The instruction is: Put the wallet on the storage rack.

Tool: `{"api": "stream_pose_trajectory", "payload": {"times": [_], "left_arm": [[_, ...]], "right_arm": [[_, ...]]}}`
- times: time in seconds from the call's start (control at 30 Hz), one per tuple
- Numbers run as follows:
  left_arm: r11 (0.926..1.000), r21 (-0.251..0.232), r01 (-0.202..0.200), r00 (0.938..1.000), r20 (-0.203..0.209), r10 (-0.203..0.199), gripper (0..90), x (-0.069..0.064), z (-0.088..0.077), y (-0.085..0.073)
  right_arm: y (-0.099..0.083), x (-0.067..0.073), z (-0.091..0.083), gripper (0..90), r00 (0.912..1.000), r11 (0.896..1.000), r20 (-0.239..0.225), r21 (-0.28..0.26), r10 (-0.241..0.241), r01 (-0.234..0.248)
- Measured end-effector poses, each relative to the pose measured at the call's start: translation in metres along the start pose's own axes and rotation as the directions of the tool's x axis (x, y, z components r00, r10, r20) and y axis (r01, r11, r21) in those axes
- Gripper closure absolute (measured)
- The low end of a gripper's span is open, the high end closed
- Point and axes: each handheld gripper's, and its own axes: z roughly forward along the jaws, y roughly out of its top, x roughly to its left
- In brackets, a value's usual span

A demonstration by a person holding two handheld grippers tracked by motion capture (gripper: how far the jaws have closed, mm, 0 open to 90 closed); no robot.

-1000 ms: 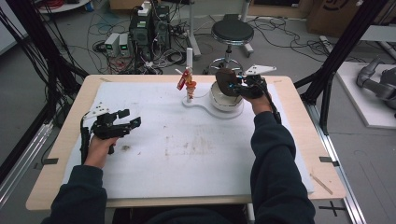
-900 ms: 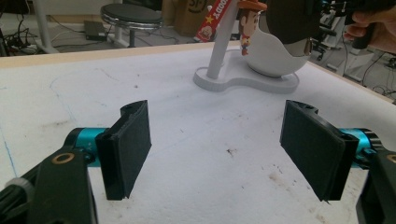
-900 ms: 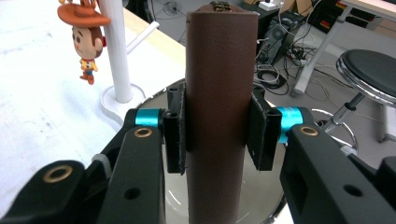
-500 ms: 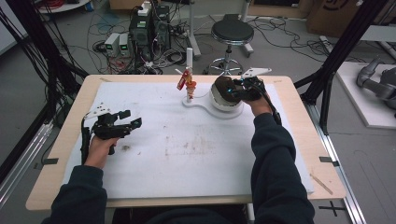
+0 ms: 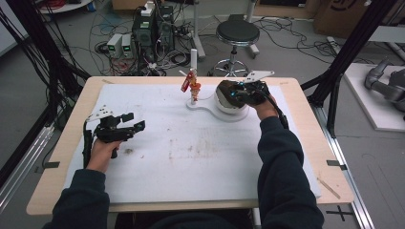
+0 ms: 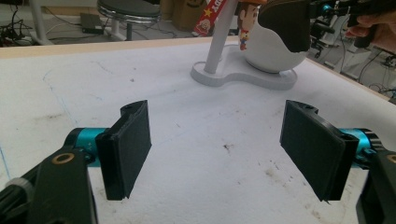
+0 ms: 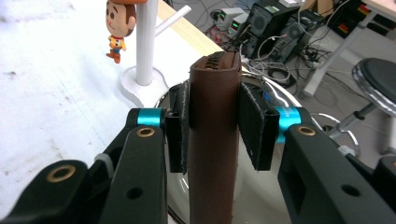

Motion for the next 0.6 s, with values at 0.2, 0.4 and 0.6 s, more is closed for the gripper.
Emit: {"api": "stream_pose_trajectory", "payload": {"times": [0.2,0.4,0.6], "left_arm": [[1.0,0.0,0.005,1.0,-0.001,-0.005,24.5,0.001,0.0,0.0],[1.0,-0.001,0.004,1.0,0.0,-0.004,24.5,0.0,0.0,0.0],[1.0,0.001,0.006,1.0,0.0,-0.006,24.5,0.0,0.0,0.0]], "right_arm": [[0.002,-0.002,-0.007,67.9,0.9999,0.997,0.01,-0.07,0.011,-0.01],[-0.003,-0.006,-0.005,66.9,0.9979,0.995,0.021,-0.075,0.062,-0.06],[-0.01,-0.011,-0.017,72.6,0.9977,0.998,0.067,0.058,0.008,-0.011]]}}
